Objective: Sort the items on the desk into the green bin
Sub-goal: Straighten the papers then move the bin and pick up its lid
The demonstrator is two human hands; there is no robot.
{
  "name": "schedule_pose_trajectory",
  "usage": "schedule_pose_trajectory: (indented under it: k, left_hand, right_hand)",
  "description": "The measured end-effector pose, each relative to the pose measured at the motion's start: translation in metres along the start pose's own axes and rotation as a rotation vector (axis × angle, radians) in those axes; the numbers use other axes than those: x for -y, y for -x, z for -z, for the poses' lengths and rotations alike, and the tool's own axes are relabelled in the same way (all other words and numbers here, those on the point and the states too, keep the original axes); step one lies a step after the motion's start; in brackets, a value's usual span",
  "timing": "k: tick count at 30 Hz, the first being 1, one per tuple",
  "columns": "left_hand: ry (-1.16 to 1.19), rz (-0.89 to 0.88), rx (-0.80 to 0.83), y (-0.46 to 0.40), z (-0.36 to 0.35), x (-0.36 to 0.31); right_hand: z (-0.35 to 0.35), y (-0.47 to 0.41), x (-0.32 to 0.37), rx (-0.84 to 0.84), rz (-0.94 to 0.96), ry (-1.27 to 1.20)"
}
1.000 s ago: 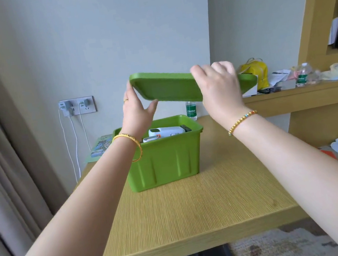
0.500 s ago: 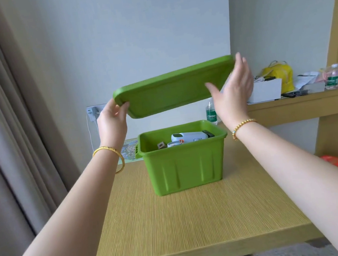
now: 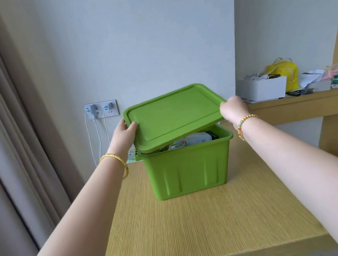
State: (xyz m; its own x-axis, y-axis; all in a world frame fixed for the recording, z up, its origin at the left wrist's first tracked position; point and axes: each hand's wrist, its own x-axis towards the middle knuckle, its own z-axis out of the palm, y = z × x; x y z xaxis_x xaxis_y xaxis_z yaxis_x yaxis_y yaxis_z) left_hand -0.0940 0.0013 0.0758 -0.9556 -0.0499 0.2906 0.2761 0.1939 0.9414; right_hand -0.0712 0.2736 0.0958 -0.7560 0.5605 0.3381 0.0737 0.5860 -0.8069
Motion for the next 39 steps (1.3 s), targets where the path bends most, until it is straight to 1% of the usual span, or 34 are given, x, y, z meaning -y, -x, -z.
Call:
schedule_pose_trajectory:
  k: [4, 6, 8, 12, 16, 20, 25, 28, 30, 31, 33, 35, 39]
  left_hand:
    - [-0.129, 0.083, 0.051, -0.014, -0.004, 0.014]
    - [-0.243, 0.128, 0.076, -0.019, -0.006, 0.023]
    - [-0.307, 0.172, 0.090, -0.023, -0.008, 0.030]
    - [-0.346, 0.248, 0.104, -0.026, -0.013, 0.036]
    - [-0.356, 0.263, 0.089, -0.030, -0.019, 0.034]
    - [-0.412, 0.268, 0.093, -0.032, -0.024, 0.029]
    - [-0.386, 0.309, 0.089, -0.033, -0.020, 0.033]
    - [-0.302, 0.345, 0.086, -0.027, -0.018, 0.038]
    - [-0.245, 0.402, 0.092, -0.021, -0.019, 0.039]
    - [-0.230, 0.426, 0.100, -0.018, -0.019, 0.039]
    - [-0.213, 0.462, 0.115, -0.012, -0.018, 0.039]
    - [-0.145, 0.486, 0.112, -0.008, -0.014, 0.042]
    - [0.102, 0.450, 0.008, -0.003, -0.019, 0.052]
  right_hand:
    - [-0.004, 0.002, -0.020, 0.107, 0.002, 0.299]
    - [-0.007, 0.002, -0.028, 0.132, -0.001, 0.371]
    - [-0.010, 0.002, -0.034, 0.128, 0.005, 0.398]
    - [-0.015, 0.001, -0.039, 0.109, 0.023, 0.408]
    - [-0.014, 0.001, -0.041, 0.077, -0.007, 0.411]
    - [-0.012, 0.003, -0.046, 0.103, -0.029, 0.364]
    - [-0.008, 0.005, -0.046, 0.155, 0.024, 0.478]
    - [-0.009, 0.007, -0.047, 0.174, 0.029, 0.491]
    - [-0.012, 0.010, -0.048, 0.204, -0.012, 0.414]
    - [-0.013, 0.011, -0.050, 0.224, -0.056, 0.337]
    - [-0.016, 0.013, -0.055, 0.236, -0.151, 0.147]
    - [-0.021, 0.016, -0.058, 0.218, -0.203, -0.036]
    - [-0.034, 0.023, -0.061, 0.203, -0.386, -0.516]
